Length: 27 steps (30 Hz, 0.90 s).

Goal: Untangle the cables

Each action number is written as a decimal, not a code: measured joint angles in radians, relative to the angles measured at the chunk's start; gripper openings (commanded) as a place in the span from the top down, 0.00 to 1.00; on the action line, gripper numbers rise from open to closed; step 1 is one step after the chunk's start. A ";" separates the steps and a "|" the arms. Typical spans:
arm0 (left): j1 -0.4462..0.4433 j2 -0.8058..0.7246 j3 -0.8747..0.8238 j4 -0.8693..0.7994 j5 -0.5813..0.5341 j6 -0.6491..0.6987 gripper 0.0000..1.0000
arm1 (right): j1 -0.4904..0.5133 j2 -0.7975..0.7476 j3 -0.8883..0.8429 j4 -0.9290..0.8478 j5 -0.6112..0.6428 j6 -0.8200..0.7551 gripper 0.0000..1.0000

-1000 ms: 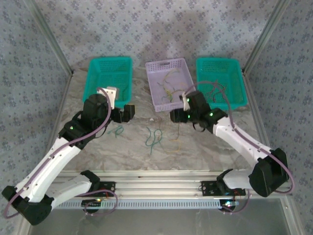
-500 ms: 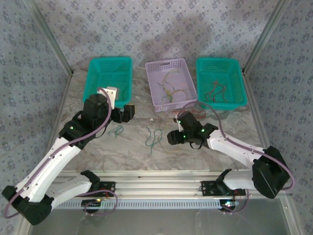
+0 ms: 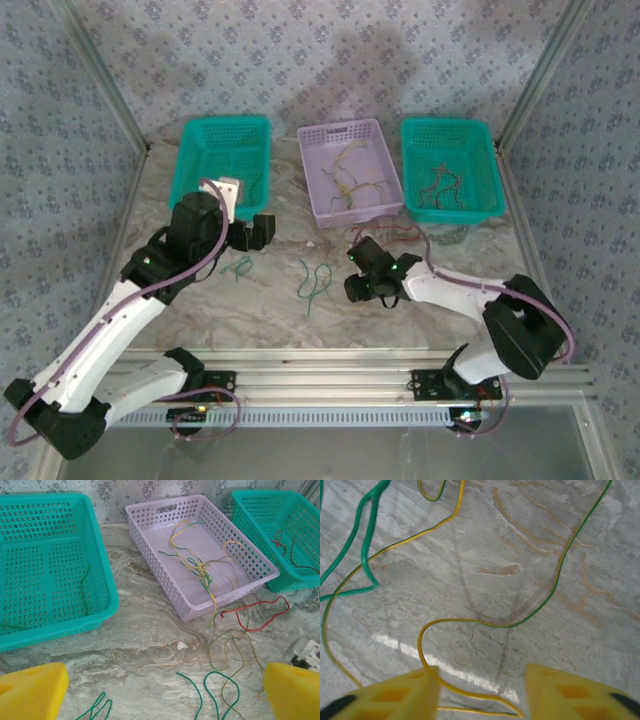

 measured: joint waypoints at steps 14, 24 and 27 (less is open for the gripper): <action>0.000 0.023 0.000 -0.003 0.000 0.007 0.00 | -0.060 -0.016 0.031 0.000 -0.027 -0.032 1.00; 0.001 0.024 0.000 -0.003 -0.018 0.015 0.00 | -0.069 -0.293 0.202 -0.145 0.031 -0.038 1.00; 0.001 0.027 0.000 -0.002 -0.018 0.016 0.00 | -0.071 -0.339 0.293 -0.206 0.050 -0.045 1.00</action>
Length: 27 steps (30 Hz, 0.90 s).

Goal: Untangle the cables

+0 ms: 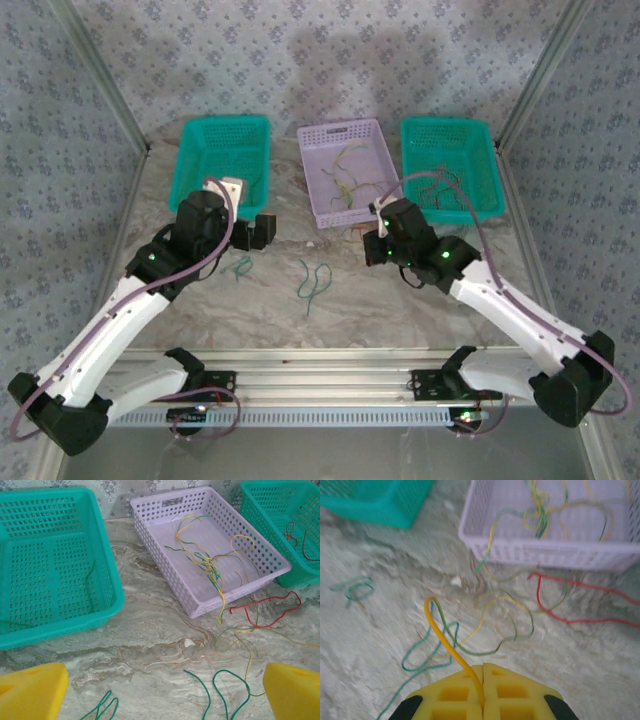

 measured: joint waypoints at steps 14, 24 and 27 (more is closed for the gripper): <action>0.000 0.011 0.000 0.000 -0.001 0.008 0.00 | 0.000 0.156 0.674 -0.158 0.008 -0.108 1.00; 0.000 0.014 -0.001 0.000 -0.002 0.010 0.00 | 0.005 0.290 0.956 -0.232 -0.032 -0.143 1.00; 0.000 0.014 -0.003 0.004 0.028 0.009 0.00 | 0.018 0.307 1.000 -0.245 -0.043 -0.150 1.00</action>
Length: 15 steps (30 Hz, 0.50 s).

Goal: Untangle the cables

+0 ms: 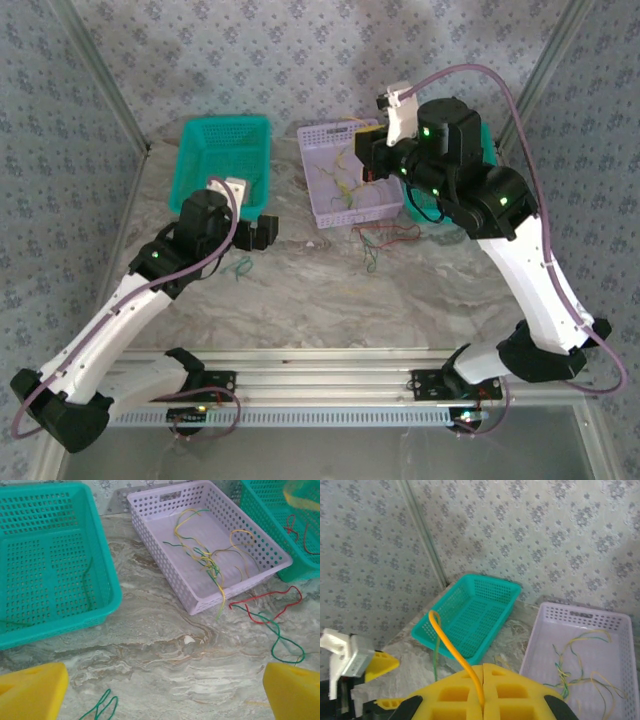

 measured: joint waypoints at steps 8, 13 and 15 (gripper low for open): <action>-0.001 -0.001 -0.016 0.025 0.085 -0.005 0.00 | 0.005 0.110 0.264 -0.067 -0.042 -0.008 1.00; -0.001 -0.001 -0.024 0.033 0.101 -0.005 0.00 | -0.029 0.219 0.484 -0.109 -0.053 -0.045 1.00; -0.001 0.000 -0.024 0.034 0.105 -0.004 0.00 | -0.056 0.240 0.513 -0.109 -0.069 -0.053 1.00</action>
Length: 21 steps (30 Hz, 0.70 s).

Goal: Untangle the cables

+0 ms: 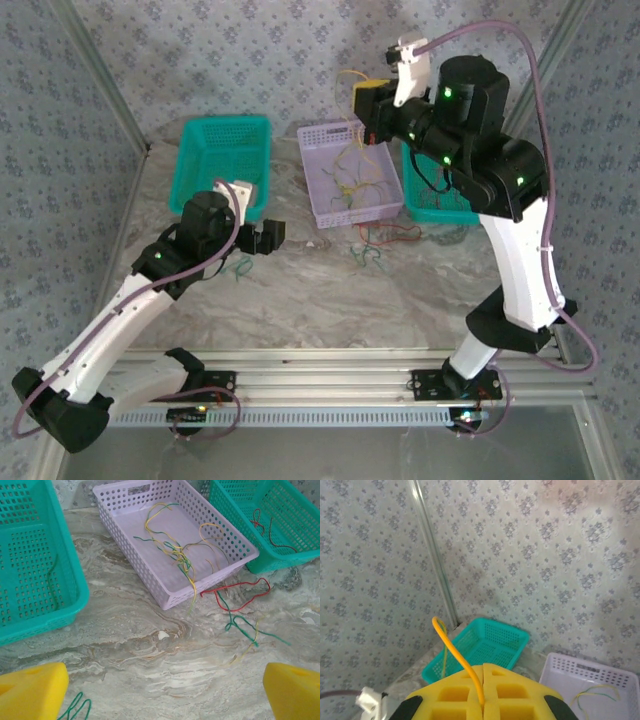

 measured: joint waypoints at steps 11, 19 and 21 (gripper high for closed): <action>-0.005 0.075 -0.031 0.114 0.162 -0.080 0.00 | -0.156 0.051 0.063 0.105 -0.255 0.143 1.00; -0.055 0.179 -0.022 0.304 0.277 -0.192 0.00 | -0.256 0.052 0.043 0.197 -0.473 0.301 1.00; -0.067 0.213 -0.006 0.335 0.291 -0.205 0.00 | -0.285 0.058 0.028 0.219 -0.500 0.324 1.00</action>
